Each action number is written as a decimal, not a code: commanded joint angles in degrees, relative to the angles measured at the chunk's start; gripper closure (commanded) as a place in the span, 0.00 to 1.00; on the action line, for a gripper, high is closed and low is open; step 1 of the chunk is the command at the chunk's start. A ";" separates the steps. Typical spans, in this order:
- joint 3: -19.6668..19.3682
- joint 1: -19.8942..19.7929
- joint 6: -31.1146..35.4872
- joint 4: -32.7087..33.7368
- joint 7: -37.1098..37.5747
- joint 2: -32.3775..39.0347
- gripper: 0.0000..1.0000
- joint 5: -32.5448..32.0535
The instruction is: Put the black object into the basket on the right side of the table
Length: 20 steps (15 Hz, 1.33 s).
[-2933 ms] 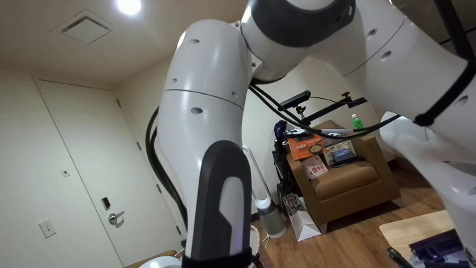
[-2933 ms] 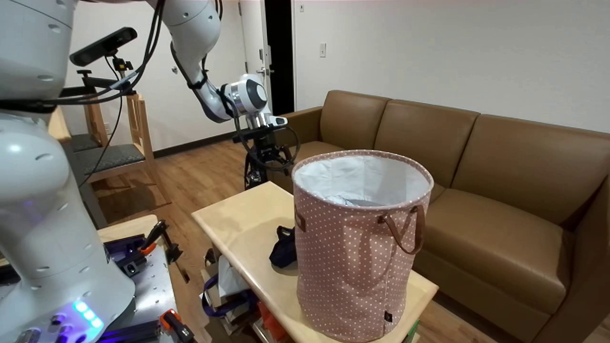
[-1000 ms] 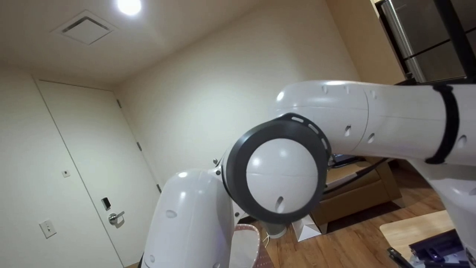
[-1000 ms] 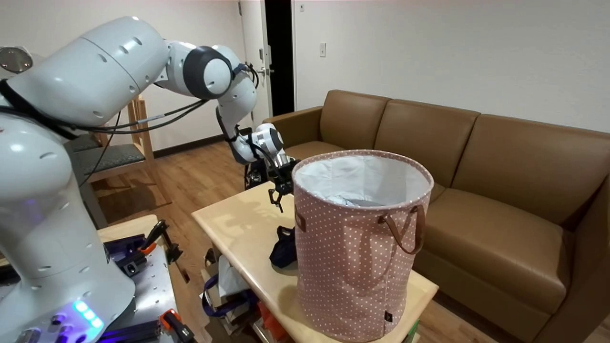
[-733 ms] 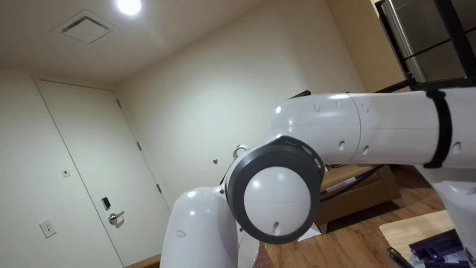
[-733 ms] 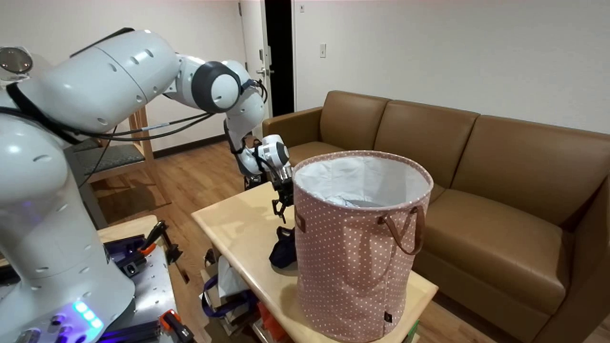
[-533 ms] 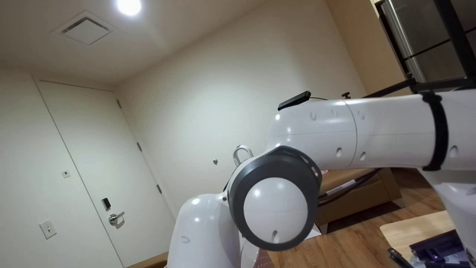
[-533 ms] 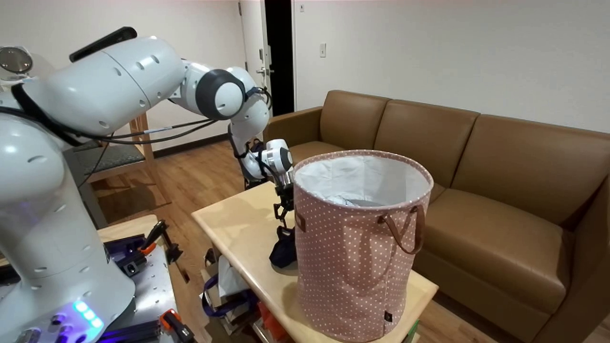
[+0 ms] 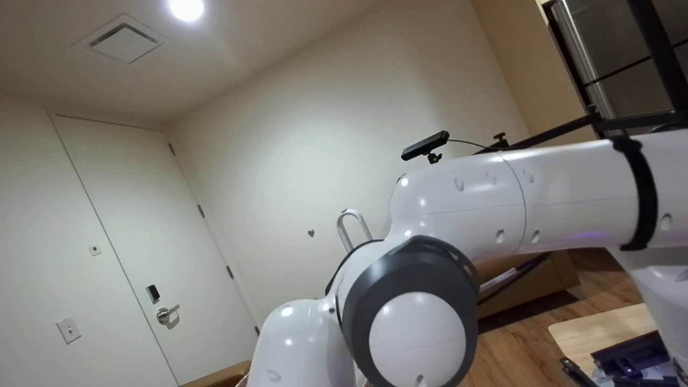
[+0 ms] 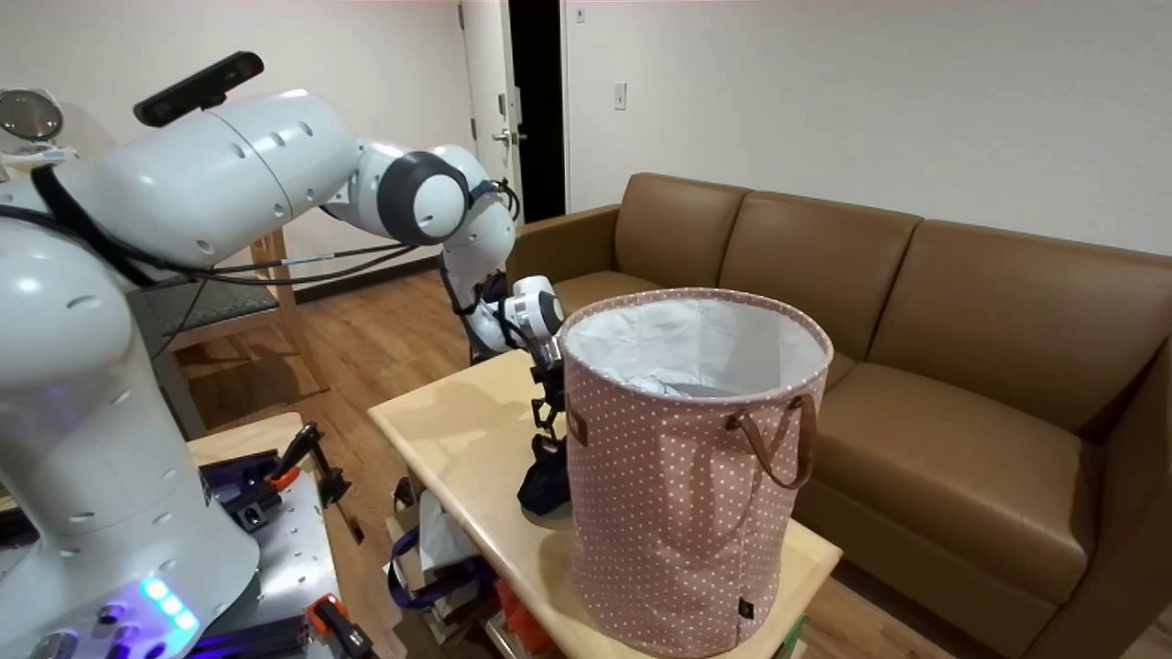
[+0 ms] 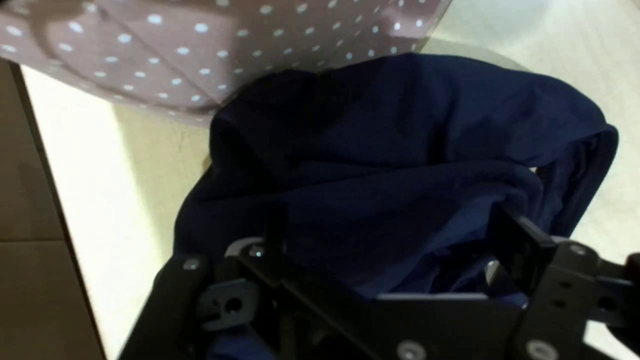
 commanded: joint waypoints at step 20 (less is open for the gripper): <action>1.04 2.94 -12.16 21.11 -6.09 11.18 0.95 5.70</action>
